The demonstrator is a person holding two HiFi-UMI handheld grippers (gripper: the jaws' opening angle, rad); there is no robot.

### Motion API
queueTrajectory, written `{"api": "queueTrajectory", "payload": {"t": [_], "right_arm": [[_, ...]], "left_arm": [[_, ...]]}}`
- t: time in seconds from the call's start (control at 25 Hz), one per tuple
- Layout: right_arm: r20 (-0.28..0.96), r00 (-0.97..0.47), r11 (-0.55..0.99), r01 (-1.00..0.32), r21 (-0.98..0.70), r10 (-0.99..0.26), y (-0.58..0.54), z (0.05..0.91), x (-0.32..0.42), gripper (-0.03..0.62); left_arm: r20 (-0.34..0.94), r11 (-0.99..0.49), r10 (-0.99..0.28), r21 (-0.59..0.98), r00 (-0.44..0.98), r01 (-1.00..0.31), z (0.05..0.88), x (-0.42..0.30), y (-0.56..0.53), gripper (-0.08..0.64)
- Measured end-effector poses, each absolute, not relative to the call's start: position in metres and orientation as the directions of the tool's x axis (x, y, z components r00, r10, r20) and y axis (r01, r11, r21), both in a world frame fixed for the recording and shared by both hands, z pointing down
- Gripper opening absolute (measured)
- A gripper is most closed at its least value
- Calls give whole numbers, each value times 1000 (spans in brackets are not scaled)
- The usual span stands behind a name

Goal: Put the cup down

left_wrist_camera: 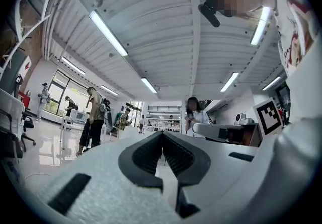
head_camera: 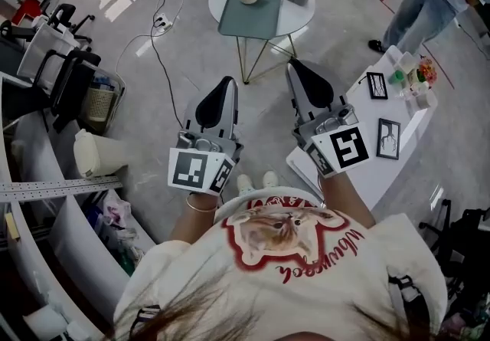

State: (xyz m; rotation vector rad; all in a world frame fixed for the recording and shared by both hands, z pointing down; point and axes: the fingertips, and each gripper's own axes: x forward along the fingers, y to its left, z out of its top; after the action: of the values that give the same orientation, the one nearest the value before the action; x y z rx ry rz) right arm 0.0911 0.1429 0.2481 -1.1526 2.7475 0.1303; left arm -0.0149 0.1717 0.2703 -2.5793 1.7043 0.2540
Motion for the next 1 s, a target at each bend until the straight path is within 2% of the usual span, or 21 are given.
{"api": "queueTrajectory", "payload": {"t": [1.0], "right_arm": [[-153, -698, 702, -711, 39, -699, 173, 251, 62, 28]], "left_arm": [[-155, -407, -907, 78, 392, -910, 274, -35, 200, 14]]}}
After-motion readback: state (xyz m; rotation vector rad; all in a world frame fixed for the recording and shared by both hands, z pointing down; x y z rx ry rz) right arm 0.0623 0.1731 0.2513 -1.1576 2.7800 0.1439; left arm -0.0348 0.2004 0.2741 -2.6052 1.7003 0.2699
